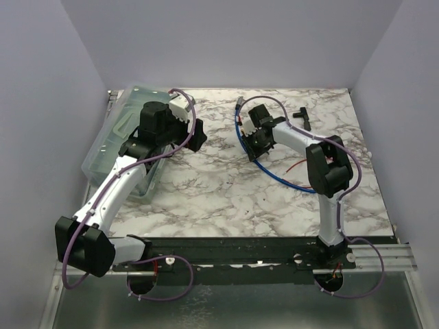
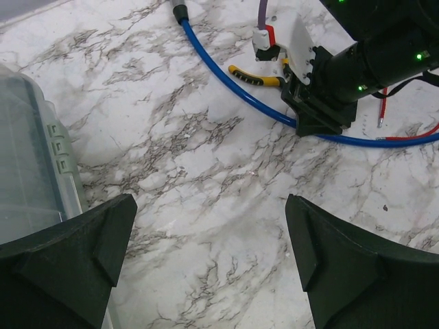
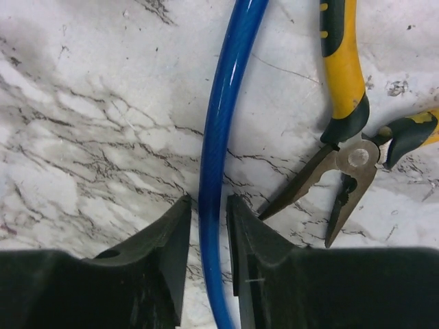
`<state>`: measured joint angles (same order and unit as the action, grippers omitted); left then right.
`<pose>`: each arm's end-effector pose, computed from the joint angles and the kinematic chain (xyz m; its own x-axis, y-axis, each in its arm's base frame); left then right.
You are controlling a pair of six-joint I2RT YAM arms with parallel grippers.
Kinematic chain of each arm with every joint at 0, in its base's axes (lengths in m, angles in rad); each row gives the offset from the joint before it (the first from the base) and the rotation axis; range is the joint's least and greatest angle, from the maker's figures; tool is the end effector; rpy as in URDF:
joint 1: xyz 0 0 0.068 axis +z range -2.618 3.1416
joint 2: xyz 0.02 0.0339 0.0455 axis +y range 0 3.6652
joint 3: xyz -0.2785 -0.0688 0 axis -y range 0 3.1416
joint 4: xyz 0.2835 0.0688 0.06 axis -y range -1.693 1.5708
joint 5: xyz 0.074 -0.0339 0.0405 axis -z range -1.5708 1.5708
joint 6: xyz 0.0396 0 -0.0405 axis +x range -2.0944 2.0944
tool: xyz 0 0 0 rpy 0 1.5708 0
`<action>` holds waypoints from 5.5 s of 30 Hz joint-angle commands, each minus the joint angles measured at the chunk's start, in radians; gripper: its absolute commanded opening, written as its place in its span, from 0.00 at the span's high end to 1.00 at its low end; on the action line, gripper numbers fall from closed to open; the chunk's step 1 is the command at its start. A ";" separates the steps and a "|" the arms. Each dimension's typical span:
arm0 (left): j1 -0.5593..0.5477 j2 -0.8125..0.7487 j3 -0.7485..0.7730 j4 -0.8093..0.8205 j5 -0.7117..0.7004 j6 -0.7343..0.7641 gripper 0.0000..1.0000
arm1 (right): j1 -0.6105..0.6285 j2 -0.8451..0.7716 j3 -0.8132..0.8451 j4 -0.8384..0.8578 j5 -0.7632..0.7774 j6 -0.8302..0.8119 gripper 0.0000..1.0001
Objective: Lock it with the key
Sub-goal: Pick up the lock from the center of the board, then lock the lock.
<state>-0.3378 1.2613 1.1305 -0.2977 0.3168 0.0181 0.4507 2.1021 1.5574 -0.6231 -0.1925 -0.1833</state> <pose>0.3031 -0.1196 0.3549 -0.3814 0.1522 -0.9118 0.5893 0.8000 -0.1130 0.4278 0.2154 0.1542 -0.7239 -0.5491 -0.4177 -0.6377 0.7635 0.1016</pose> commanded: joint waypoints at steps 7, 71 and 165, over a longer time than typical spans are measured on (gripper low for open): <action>0.002 0.012 0.012 0.026 -0.101 -0.124 0.01 | 0.063 0.064 -0.026 0.014 0.201 0.074 0.97; -0.221 0.100 -0.117 0.466 -0.248 -0.295 0.39 | 0.020 -0.340 0.321 0.437 -0.227 1.088 1.00; -0.154 -0.051 0.230 0.444 0.179 -0.287 1.00 | -0.168 -0.533 -0.152 0.535 -0.477 0.722 1.00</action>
<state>-0.4694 1.2465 1.3830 -0.0711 0.6205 -0.2665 0.2863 1.5425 1.3743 -0.0696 -0.5865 0.2916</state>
